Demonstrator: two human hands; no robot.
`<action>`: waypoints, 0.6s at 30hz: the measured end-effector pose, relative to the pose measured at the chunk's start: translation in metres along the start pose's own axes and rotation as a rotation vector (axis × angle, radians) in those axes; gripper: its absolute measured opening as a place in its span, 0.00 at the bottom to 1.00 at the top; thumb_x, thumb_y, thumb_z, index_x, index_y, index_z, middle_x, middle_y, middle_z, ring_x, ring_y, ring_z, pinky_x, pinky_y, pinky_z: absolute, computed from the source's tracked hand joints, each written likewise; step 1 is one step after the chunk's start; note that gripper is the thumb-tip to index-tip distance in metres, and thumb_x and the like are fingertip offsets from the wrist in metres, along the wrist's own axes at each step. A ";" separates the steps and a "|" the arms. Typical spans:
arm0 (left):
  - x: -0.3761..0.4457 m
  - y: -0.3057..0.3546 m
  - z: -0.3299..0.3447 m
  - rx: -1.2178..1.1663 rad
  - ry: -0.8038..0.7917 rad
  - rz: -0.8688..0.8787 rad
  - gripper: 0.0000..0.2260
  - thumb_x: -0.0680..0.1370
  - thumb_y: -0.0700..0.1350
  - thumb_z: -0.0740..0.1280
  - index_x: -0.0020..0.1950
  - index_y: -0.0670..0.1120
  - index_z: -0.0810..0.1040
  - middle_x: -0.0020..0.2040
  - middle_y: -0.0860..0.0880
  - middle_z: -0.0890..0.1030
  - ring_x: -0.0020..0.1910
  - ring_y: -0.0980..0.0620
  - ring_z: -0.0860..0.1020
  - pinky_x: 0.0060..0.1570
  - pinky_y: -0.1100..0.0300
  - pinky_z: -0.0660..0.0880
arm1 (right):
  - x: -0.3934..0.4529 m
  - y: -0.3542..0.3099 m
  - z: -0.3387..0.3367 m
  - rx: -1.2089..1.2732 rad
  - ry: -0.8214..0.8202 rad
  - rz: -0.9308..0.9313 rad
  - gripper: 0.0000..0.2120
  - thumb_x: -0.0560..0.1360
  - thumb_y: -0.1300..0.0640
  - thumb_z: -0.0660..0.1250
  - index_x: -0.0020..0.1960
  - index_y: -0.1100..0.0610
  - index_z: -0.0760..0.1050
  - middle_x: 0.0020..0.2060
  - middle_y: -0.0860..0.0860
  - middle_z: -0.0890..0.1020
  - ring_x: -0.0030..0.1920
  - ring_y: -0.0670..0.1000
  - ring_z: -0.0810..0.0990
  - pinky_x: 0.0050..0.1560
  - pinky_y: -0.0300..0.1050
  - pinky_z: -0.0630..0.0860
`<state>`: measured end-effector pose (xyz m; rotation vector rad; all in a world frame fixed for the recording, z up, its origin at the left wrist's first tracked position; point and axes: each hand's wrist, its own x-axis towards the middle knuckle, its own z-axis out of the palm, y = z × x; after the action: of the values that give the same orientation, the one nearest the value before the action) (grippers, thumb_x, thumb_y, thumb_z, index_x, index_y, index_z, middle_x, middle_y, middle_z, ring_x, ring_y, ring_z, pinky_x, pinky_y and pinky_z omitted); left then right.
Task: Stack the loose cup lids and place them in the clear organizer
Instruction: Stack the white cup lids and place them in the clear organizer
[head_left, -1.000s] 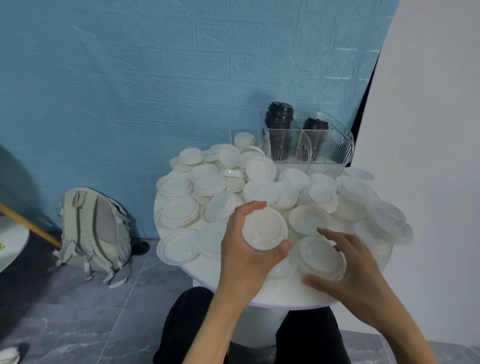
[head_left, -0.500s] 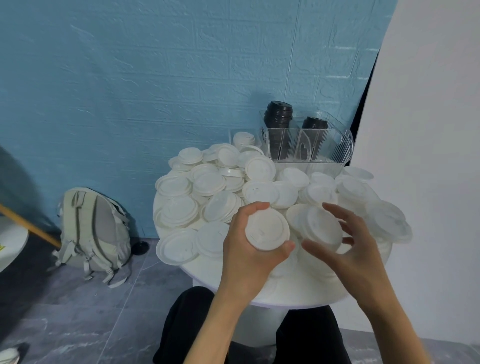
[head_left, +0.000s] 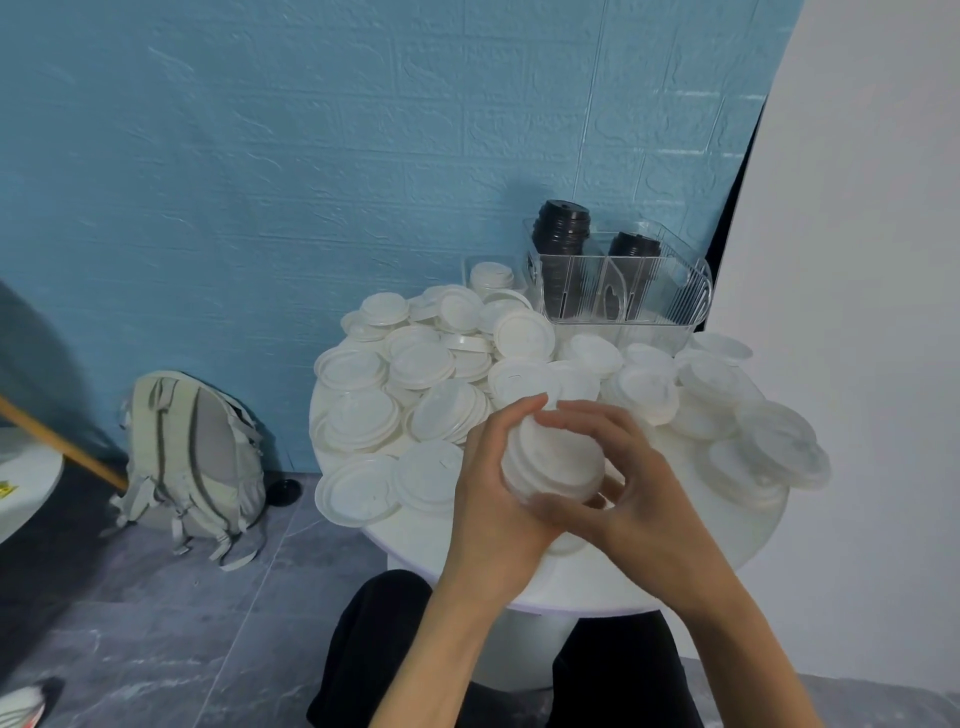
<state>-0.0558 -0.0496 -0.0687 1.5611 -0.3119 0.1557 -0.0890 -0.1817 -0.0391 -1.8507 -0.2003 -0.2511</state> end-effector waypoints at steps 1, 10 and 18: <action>0.000 0.000 0.000 -0.016 0.000 -0.007 0.35 0.63 0.45 0.82 0.66 0.65 0.75 0.68 0.54 0.75 0.67 0.54 0.77 0.62 0.47 0.79 | 0.000 -0.001 0.001 -0.006 -0.013 0.001 0.24 0.69 0.59 0.81 0.61 0.42 0.81 0.63 0.37 0.74 0.65 0.40 0.76 0.54 0.38 0.78; 0.001 0.004 -0.004 -0.020 -0.008 -0.008 0.31 0.67 0.35 0.81 0.64 0.59 0.77 0.63 0.56 0.80 0.63 0.54 0.79 0.61 0.48 0.80 | 0.006 0.004 0.006 0.061 0.014 -0.020 0.14 0.76 0.60 0.73 0.60 0.48 0.82 0.62 0.40 0.79 0.65 0.43 0.78 0.61 0.42 0.79; 0.001 0.007 -0.013 0.006 0.072 -0.034 0.28 0.66 0.40 0.83 0.58 0.59 0.76 0.55 0.67 0.79 0.58 0.65 0.77 0.55 0.69 0.76 | -0.002 0.015 -0.030 -0.138 0.182 -0.073 0.21 0.73 0.50 0.75 0.65 0.44 0.78 0.63 0.37 0.81 0.66 0.41 0.77 0.68 0.43 0.71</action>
<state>-0.0556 -0.0367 -0.0610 1.5625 -0.2283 0.1858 -0.0891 -0.2146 -0.0446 -1.9468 -0.1272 -0.4929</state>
